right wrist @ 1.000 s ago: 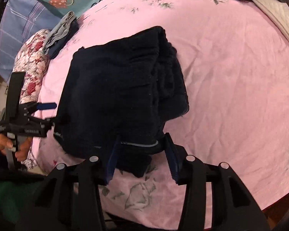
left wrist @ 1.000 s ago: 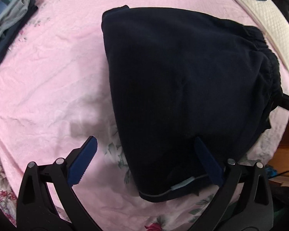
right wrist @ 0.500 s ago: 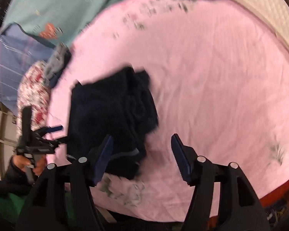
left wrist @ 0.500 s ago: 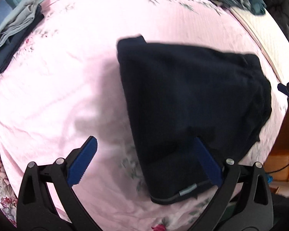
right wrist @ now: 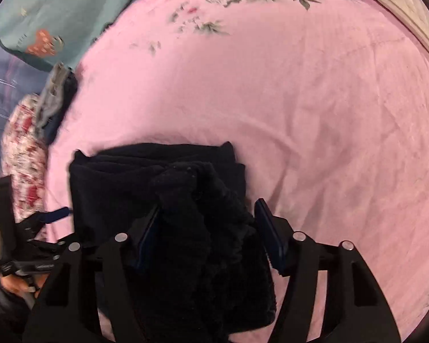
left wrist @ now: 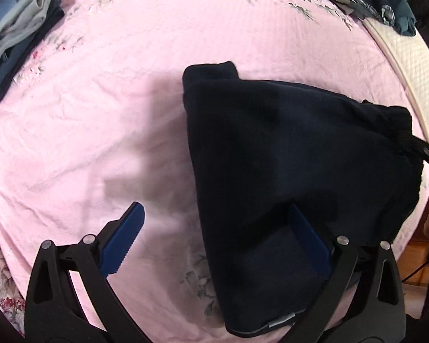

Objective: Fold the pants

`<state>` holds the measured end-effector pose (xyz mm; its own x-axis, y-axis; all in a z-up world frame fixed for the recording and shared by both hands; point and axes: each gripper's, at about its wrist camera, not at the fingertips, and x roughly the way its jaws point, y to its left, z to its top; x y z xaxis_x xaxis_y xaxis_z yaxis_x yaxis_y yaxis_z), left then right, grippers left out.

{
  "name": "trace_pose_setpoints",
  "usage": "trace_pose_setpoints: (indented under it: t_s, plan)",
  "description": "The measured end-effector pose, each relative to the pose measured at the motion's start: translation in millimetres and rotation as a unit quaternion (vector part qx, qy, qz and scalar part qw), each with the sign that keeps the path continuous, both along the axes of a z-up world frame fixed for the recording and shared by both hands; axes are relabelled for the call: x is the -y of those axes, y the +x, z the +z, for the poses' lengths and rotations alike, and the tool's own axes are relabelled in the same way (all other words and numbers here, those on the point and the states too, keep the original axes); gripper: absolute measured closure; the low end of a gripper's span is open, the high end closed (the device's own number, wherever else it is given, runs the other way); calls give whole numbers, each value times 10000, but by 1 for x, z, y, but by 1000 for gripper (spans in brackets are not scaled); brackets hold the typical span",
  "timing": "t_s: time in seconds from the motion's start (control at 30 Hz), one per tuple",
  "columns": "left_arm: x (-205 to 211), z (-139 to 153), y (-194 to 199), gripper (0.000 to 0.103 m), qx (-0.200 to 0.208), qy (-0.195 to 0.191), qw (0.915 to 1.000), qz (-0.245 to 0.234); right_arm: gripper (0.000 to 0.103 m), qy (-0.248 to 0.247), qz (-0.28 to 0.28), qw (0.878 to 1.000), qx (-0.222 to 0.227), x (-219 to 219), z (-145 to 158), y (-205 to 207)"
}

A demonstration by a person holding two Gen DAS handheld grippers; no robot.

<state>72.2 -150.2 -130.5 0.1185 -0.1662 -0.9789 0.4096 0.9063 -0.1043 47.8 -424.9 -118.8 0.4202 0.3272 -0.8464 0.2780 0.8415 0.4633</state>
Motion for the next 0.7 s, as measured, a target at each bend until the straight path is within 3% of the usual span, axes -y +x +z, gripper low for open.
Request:
trace_pose_setpoints:
  t_s: [0.07,0.1,0.13,0.3,0.43,0.7]
  plan:
    - [-4,-6,6,2,-178,-108,9997,87,24,209,-28,9996,188,11,6,-18]
    - [-5,-10,8,2,-273,-162,9994,107,13,379,-104,9991,170,17,4,-26]
    - [-4,-14,11,2,-360,-172,9991,120,10,495,-134,9987,76,20,-2,-31]
    - [5,-20,10,2,-363,-68,9992,127,10,1137,-300,9931,-30,15,-21,-38]
    - [10,-21,12,2,-372,-13,9990,265,9,1038,-66,9946,-20,-3,-18,-30]
    - [5,-22,10,2,-391,-32,9985,370,8,858,-140,9962,-48,-16,-18,-22]
